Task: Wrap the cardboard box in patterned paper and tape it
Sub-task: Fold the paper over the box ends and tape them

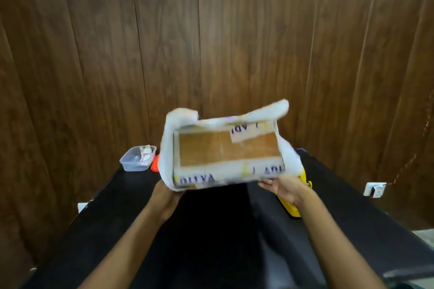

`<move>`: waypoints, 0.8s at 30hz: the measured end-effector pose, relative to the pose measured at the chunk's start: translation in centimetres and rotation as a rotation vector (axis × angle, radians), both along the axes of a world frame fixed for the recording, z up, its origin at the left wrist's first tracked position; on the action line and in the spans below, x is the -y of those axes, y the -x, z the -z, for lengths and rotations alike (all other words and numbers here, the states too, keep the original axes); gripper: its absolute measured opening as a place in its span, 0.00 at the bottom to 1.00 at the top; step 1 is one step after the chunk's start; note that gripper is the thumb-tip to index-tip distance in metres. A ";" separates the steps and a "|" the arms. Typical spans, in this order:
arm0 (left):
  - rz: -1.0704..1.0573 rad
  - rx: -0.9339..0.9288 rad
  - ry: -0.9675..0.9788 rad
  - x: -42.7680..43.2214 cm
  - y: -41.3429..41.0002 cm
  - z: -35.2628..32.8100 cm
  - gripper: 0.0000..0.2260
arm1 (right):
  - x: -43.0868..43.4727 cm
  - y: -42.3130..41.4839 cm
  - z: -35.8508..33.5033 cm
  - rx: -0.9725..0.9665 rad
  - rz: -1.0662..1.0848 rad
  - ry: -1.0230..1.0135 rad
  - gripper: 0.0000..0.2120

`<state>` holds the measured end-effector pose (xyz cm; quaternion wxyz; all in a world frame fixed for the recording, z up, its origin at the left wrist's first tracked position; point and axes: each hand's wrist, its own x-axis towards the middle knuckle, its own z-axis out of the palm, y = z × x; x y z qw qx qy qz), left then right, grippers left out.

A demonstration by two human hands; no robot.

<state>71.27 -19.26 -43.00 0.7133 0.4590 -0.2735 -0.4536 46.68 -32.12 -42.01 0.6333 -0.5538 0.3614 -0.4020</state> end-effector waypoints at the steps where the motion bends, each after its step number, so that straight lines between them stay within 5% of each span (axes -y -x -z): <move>1: -0.019 0.020 -0.046 -0.2 -0.1 0.4 0.13 | -0.2 -0.3 0.1 -0.034 0.092 0.070 0.15; 9: 0.079 -0.221 -0.171 0.6 -1.2 4.4 0.18 | 0.1 -0.5 2.6 -0.047 -0.037 -0.275 0.17; 17: 0.023 -0.131 -0.127 2.8 -1.6 3.7 0.18 | 0.5 -1.8 2.7 0.040 -0.016 -0.292 0.25; 24: 0.217 -0.120 -0.035 3.1 -2.1 4.9 0.20 | 0.3 -1.7 2.8 0.021 -0.117 -0.282 0.25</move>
